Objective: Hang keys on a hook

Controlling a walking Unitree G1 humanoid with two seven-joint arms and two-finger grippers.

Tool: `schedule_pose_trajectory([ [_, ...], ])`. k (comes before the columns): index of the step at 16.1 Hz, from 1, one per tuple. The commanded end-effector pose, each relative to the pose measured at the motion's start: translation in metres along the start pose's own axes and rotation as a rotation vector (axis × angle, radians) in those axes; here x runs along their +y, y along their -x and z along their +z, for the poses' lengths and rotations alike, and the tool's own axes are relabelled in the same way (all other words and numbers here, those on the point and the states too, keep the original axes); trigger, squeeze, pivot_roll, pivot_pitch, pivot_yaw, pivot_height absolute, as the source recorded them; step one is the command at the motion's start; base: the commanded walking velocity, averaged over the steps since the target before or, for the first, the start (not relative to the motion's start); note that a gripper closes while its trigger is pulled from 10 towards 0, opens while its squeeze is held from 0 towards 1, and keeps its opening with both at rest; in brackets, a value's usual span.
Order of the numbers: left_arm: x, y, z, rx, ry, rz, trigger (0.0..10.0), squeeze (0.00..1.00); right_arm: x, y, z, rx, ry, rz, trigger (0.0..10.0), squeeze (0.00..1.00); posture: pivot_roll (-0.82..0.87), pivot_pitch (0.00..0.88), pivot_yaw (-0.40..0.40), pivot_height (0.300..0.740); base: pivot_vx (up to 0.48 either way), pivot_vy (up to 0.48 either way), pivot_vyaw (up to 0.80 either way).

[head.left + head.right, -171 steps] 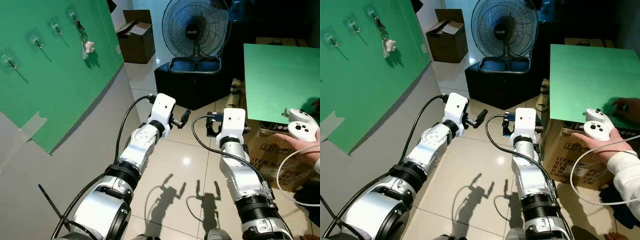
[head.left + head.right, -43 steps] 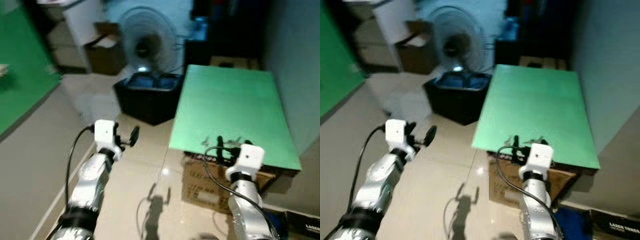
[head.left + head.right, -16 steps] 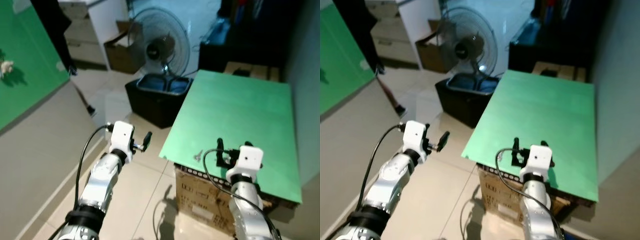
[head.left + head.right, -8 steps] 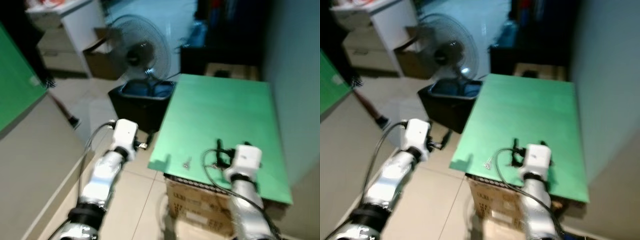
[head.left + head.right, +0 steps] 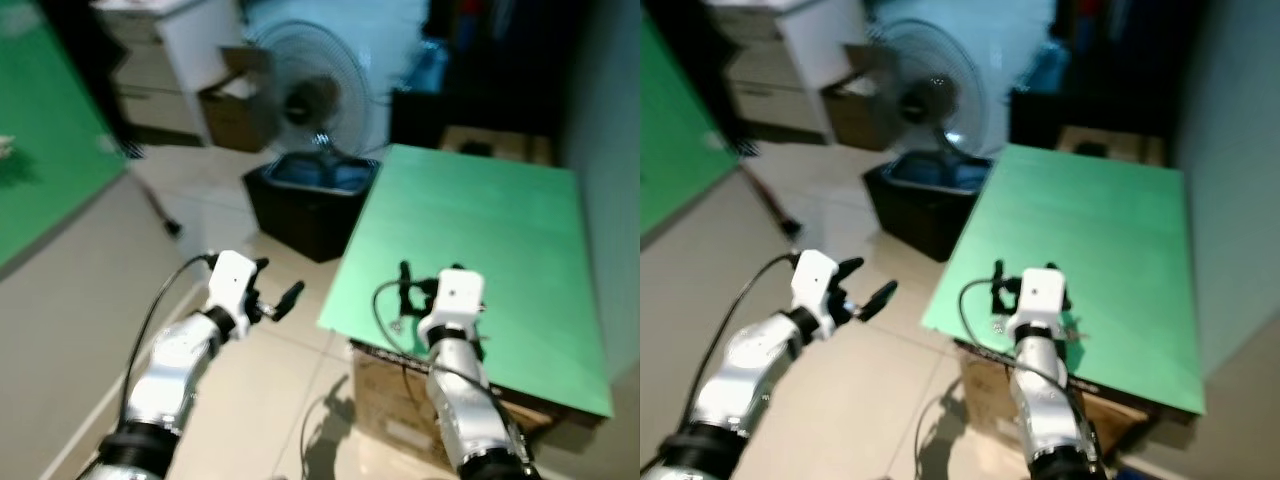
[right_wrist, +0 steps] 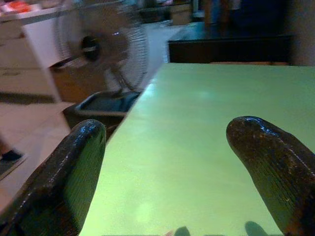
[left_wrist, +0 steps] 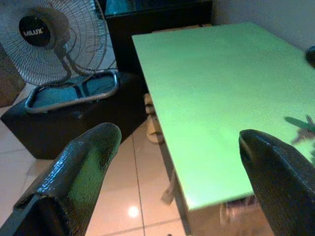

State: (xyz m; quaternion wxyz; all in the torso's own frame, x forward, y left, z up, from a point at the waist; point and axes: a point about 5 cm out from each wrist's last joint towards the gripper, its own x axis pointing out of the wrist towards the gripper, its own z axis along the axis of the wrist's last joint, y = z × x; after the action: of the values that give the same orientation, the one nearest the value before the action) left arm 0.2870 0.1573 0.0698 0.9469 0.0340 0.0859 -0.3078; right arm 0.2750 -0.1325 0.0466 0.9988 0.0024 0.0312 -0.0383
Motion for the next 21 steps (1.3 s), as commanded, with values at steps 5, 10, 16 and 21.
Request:
schedule_pose_trajectory([
  [5,-0.007,0.012,0.011,0.008,-0.031,-0.211,10.0,0.00,-0.016,-0.023,0.015,-0.032,0.043,-0.025,10.0,0.00,-0.08,0.000,0.169,0.727,0.000,0.000,0.00],
  [10,-0.014,0.009,0.022,-0.020,-0.015,-0.239,10.0,0.00,-0.017,-0.029,0.013,-0.017,0.018,-0.087,10.0,0.00,-0.08,0.000,0.185,0.727,0.000,0.000,0.00],
  [16,-0.009,0.043,0.027,0.008,-0.005,-0.166,10.0,0.00,0.031,-0.060,0.037,-0.001,0.009,0.039,10.0,0.00,0.05,0.033,0.216,0.727,0.000,0.000,0.00],
  [21,-0.009,0.075,0.026,0.070,0.010,-0.105,10.0,0.00,0.042,-0.067,0.033,0.092,-0.003,0.020,10.0,0.00,0.12,0.103,0.214,0.727,0.000,0.000,0.00],
])
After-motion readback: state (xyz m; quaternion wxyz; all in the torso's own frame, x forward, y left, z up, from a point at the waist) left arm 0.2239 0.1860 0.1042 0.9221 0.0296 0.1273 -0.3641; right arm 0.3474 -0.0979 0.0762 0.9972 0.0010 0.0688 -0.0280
